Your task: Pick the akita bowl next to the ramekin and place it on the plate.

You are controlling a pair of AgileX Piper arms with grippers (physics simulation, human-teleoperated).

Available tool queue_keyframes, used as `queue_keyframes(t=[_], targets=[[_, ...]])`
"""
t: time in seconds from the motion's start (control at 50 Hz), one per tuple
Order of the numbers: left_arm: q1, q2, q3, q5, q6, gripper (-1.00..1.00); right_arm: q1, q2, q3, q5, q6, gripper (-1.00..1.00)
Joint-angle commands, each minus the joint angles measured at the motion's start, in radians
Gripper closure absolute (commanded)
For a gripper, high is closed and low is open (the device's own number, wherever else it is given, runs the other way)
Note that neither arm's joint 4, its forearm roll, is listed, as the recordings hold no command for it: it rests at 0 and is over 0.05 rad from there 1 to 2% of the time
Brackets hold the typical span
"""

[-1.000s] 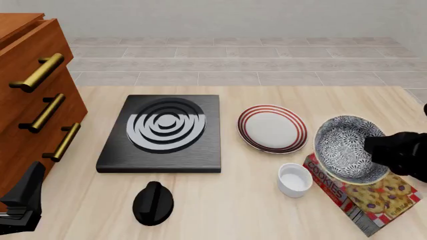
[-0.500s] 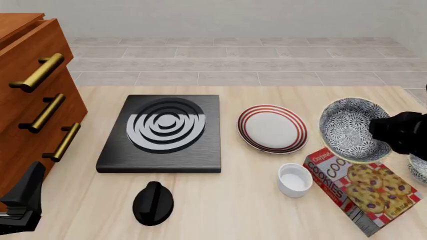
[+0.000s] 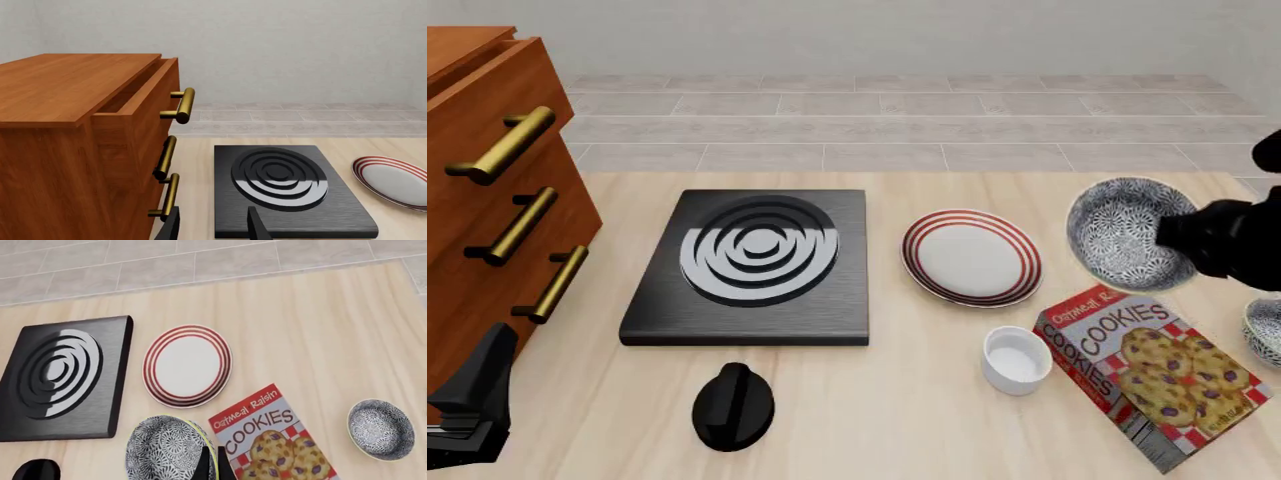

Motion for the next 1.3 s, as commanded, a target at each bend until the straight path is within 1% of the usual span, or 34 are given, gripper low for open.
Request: queue_keyframes(t=[0.02, 0.04, 0.08, 0.1, 0.12, 0.14, 0.5, 0.52, 0.54, 0.56, 0.58, 0.6, 0.62, 0.66, 0.68, 0.72, 0.76, 0.8, 0.92, 1.1, 1.3], targets=[[0.0, 0.0, 0.0, 0.0, 0.0, -1.0, -0.042, 0.053, -0.007, -0.056, -0.031, 1.0], [0.0, 0.0, 0.0, 0.0, 0.0, -1.0, -0.029, 0.051, -0.005, -0.06, -0.006, 1.0], [0.0, 0.0, 0.0, 0.0, 0.0, -1.0, -0.039, 0.066, -0.003, -0.075, -0.013, 1.0], [0.0, 0.0, 0.0, 0.0, 0.0, -1.0, -0.027, 0.083, 0.007, -0.086, 0.007, 1.0], [0.0, 0.0, 0.0, 0.0, 0.0, -1.0, -0.04, 0.093, 0.003, -0.097, -0.017, 1.0], [0.0, 0.0, 0.0, 0.0, 0.0, -1.0, -0.053, 0.118, 0.006, -0.11, -0.018, 1.0], [0.0, 0.0, 0.0, 0.0, 0.0, -1.0, -0.053, 0.118, 0.006, -0.11, -0.018, 1.0], [0.0, 0.0, 0.0, 0.0, 0.0, -1.0, -0.048, 0.107, 0.004, -0.106, -0.032, 1.0], [0.0, 0.0, 0.0, 0.0, 0.0, -1.0, -0.05, 0.108, 0.012, -0.112, -0.027, 1.0], [0.0, 0.0, 0.0, 0.0, 0.0, -1.0, -0.02, 0.11, 0.029, -0.127, -0.03, 1.0], [0.0, 0.0, 0.0, 0.0, 0.0, -1.0, -0.019, 0.115, 0.03, -0.133, -0.05, 1.0], [0.0, 0.0, 0.0, 0.0, 0.0, -1.0, -0.029, 0.126, 0.034, -0.147, -0.037, 1.0], [0.0, 0.0, 0.0, 0.0, 0.0, -1.0, -0.013, 0.135, 0.036, -0.16, -0.025, 1.0], [0.0, 0.0, 0.0, 0.0, 0.0, -1.0, -0.017, 0.149, 0.037, -0.174, -0.032, 1.0], [0.0, 0.0, 0.0, 0.0, 0.0, -1.0, -0.012, 0.175, 0.04, -0.201, -0.022, 1.0], [0.0, 0.0, 0.0, 0.0, 0.0, -1.0, -0.013, 0.186, 0.041, -0.211, -0.022, 1.0], [0.0, 0.0, 0.0, 0.0, 0.0, -1.0, -0.007, 0.221, 0.041, -0.242, -0.017, 1.0], [0.0, 0.0, 0.0, 0.0, 0.0, -1.0, -0.005, 0.229, 0.038, -0.249, -0.02, 1.0], [0.0, 0.0, 0.0, 0.0, 0.0, -1.0, 0.007, 0.271, 0.033, -0.283, -0.004, 1.0], [0.0, 0.0, 0.0, 0.0, 0.0, -1.0, 0.014, 0.315, 0.013, -0.308, -0.007, 1.0], [0.0, 0.0, 0.0, 0.0, 0.0, -1.0, 0.026, 0.343, -0.016, -0.311, 0.003, 1.0]])
